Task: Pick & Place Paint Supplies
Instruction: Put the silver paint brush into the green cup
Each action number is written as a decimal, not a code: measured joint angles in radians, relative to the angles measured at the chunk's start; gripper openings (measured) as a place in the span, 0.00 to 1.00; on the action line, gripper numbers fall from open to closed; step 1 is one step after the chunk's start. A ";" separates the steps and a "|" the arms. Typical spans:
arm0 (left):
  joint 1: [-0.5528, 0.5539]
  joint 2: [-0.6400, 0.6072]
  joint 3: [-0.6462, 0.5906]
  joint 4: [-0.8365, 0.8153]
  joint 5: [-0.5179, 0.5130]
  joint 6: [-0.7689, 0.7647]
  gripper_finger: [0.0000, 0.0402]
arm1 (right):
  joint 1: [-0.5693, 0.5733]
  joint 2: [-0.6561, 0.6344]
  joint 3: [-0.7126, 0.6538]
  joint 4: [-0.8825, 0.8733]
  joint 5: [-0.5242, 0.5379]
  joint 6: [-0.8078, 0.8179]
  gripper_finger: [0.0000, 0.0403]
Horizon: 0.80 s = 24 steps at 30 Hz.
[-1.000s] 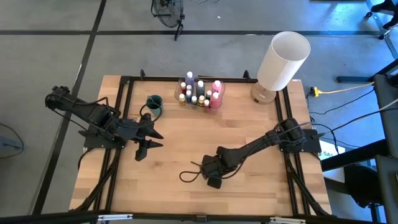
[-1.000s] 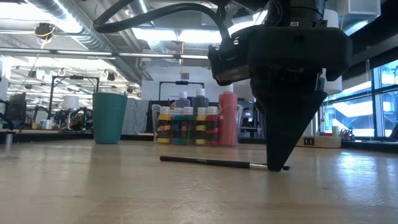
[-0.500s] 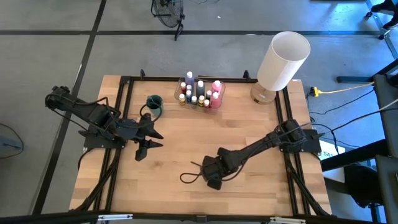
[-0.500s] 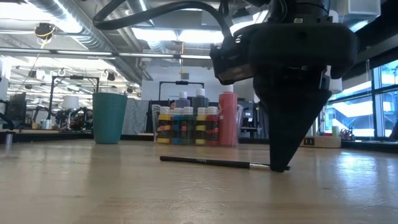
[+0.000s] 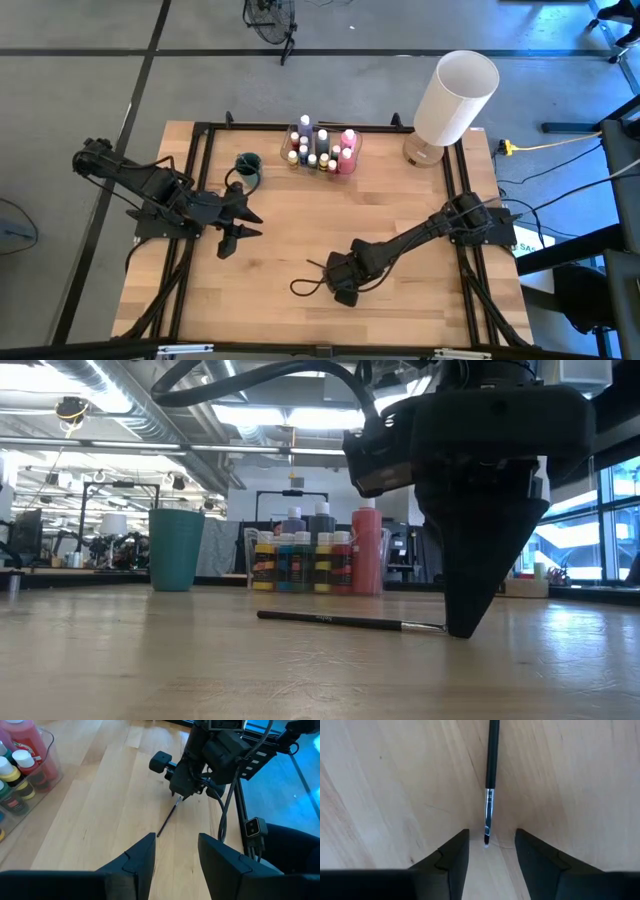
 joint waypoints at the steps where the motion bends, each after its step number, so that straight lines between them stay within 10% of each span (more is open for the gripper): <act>1: 0.000 0.000 0.000 0.000 0.000 0.000 0.36 | -0.001 0.000 0.000 0.000 0.000 -0.001 0.37; 24: -0.086 0.000 0.000 0.000 -0.016 -0.019 0.36 | -0.002 0.000 -0.001 -0.001 0.011 -0.007 0.14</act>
